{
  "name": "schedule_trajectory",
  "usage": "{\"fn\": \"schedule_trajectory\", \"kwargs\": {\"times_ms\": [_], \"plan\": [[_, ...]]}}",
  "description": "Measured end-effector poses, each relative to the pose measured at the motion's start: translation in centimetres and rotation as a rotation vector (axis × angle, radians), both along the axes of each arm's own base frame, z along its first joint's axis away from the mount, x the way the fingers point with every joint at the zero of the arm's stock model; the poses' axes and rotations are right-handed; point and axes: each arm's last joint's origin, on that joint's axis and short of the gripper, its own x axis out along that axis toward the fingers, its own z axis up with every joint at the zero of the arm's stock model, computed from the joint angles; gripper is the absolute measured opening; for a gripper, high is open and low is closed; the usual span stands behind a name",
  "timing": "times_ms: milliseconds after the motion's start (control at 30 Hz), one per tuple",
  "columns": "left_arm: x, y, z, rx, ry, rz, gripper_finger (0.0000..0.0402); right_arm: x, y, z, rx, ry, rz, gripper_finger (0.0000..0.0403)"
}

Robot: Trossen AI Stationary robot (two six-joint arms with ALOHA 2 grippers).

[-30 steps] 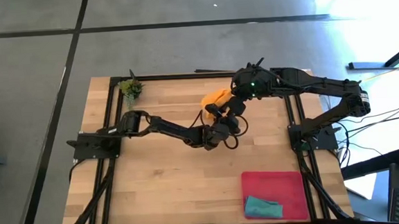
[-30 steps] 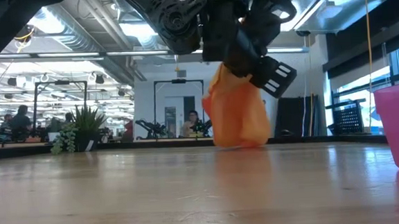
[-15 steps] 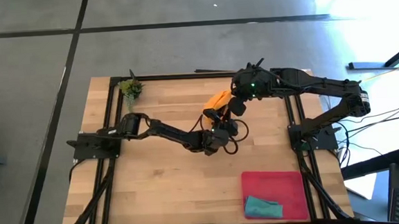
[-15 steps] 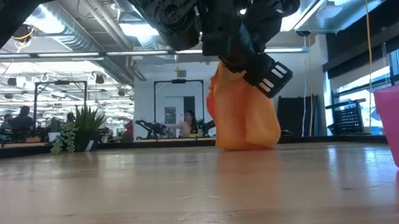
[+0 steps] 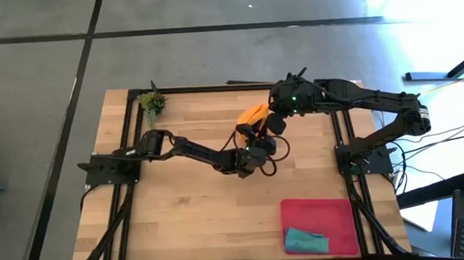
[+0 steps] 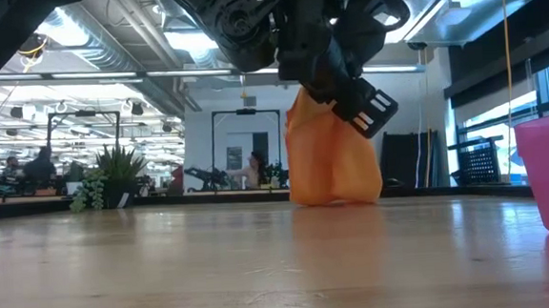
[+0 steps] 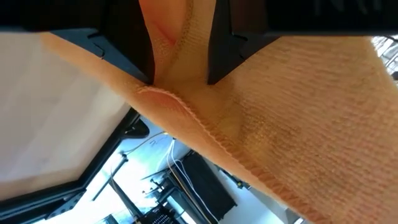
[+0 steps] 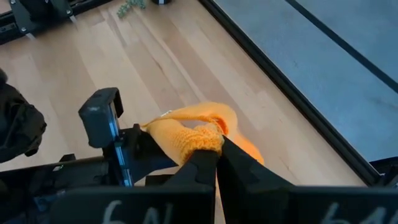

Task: Roll microfiber towels into tight, uniform cylinder then place into a basket
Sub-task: Fold the orange microfiber cloth

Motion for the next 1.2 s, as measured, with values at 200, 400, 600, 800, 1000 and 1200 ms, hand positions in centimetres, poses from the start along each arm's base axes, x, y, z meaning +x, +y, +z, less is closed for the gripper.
{"fn": "schedule_trajectory", "kwargs": {"times_ms": [200,400,600,800,1000,1200], "plan": [[-0.1,0.1,-0.5,-0.007,0.040,0.004,0.0140,0.0,0.0,0.0,-0.001,-0.005,0.001,0.0005],[-0.1,0.1,-0.7,-0.016,0.031,0.005,0.0140,0.0,0.0,0.0,0.000,-0.006,-0.001,0.0005],[-0.2,0.2,-0.7,-0.019,0.017,0.015,0.0136,0.0,0.0,0.0,0.000,-0.006,-0.002,0.0005],[-0.2,0.2,-0.7,-0.017,0.023,0.017,0.0090,0.0,0.0,0.0,0.001,-0.003,-0.002,0.0005],[-0.2,0.1,-0.7,0.007,0.085,0.013,0.0017,-0.1,0.0,-0.1,0.002,0.009,-0.001,0.0005],[-0.2,-1.0,-0.7,0.014,0.099,-0.007,0.0002,-0.1,0.0,-0.1,0.002,0.022,0.002,0.0005]]}}
